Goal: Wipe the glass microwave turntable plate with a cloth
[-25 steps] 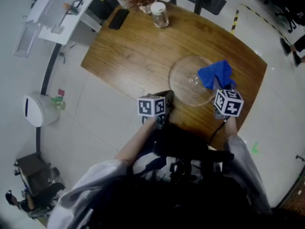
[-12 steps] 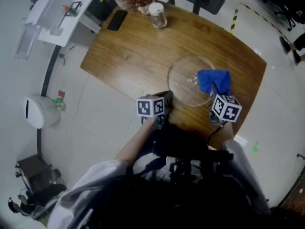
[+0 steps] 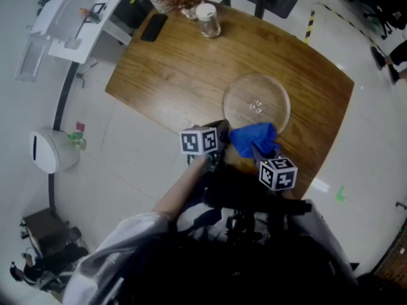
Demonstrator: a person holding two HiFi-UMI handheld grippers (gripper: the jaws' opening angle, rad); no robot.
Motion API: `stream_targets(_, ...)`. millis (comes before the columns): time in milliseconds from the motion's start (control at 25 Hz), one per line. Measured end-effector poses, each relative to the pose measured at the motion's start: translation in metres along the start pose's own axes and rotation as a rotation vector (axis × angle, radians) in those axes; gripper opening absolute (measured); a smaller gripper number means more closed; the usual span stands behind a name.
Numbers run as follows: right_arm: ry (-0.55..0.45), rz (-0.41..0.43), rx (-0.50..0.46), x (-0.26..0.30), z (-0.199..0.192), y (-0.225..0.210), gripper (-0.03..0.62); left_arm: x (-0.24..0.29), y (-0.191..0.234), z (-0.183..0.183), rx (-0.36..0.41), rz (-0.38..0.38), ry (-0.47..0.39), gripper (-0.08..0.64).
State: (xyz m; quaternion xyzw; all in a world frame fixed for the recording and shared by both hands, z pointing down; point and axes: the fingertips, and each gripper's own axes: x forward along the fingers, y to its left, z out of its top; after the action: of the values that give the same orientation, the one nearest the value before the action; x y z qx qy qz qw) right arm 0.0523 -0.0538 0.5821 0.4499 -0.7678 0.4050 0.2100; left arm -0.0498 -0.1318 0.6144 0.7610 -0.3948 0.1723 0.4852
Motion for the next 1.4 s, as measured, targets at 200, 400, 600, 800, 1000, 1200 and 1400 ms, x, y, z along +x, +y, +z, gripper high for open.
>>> stream_targets(200, -0.029, -0.053, 0.012, -0.004, 0.014, -0.019, 0.083, 0.000, -0.002, -0.001, 0.011, -0.006, 0.010, -0.005)
stream_targets(400, -0.120, -0.194, 0.114, -0.028, 0.038, -0.080, 0.083, 0.003, -0.010, -0.007, 0.097, -0.013, 0.044, -0.005)
stream_targets(600, -0.204, -0.337, 0.172, -0.058, 0.066, -0.140, 0.083, 0.004, -0.013, -0.010, 0.144, -0.016, 0.058, -0.005)
stream_targets(800, -0.221, -0.374, 0.204, -0.066, 0.066, -0.152, 0.083, 0.003, -0.014, -0.011, 0.142, -0.021, 0.061, -0.005)
stream_targets(1000, -0.186, -0.311, 0.211, -0.052, 0.044, -0.125, 0.083, 0.003, -0.013, -0.010, 0.142, -0.018, 0.056, -0.005)
stream_targets(1200, -0.145, -0.219, 0.211, -0.041, 0.018, -0.083, 0.083, 0.003, -0.012, -0.010, 0.148, -0.011, 0.053, -0.005)
stream_targets(1400, -0.142, -0.206, 0.220, -0.040, 0.004, -0.066, 0.083, 0.002, -0.011, -0.010, 0.150, -0.017, 0.053, -0.005)
